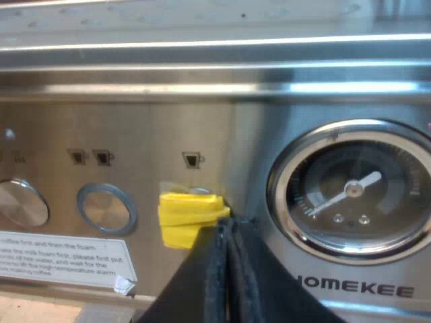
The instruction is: Place mug into machine
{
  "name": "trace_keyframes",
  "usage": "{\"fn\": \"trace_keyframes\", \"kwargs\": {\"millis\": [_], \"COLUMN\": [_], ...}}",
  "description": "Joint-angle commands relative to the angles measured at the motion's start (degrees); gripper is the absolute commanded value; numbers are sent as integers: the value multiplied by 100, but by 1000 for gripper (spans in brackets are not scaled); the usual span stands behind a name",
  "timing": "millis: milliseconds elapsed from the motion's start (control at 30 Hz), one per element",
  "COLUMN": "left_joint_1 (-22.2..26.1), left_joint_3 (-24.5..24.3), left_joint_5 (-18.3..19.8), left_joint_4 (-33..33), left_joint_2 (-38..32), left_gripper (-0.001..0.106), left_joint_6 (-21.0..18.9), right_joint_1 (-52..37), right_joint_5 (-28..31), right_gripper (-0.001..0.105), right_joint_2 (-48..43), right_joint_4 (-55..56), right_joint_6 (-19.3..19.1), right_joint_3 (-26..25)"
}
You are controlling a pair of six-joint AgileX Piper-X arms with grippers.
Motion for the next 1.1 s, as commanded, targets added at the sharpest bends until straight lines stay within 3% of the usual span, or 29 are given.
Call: {"fn": "trace_keyframes", "kwargs": {"millis": [33, 400, 533, 733, 767, 900, 1000, 1100], "left_joint_1": [-27, -27, -27, -27, -27, -27, -27, -27], "left_joint_3": [-59, -59, -59, -59, -59, -196, -302, -302], "left_joint_5": [0, 0, 0, 0, 0, 0, 0, 0], "left_joint_4": [-55, -55, -55, -70, -73, -71, -71, -71], "left_joint_2": [-48, -48, -48, -48, -48, 25, 105, 122], "left_gripper": [84, 84, 84, 84, 84, 84, 84, 84], "left_joint_6": [-10, -10, -10, -10, -10, -74, -97, -110], "right_joint_1": [-242, -33, 316, 528, 528, 528, 517, 512], "right_joint_5": [80, 73, 10, -562, -738, -737, -1081, -1156], "right_gripper": [0, 0, 0, 4, 15, 54, 67, 67], "right_joint_2": [17, -74, -412, -991, -1170, -1621, -1962, -2268], "right_joint_4": [-190, 39, 667, 1973, 2172, 2522, 2822, 3166], "right_joint_6": [-101, -240, -229, 200, 361, 324, 143, 142], "right_joint_3": [-115, -115, -115, -104, -104, -104, -104, -104]}}
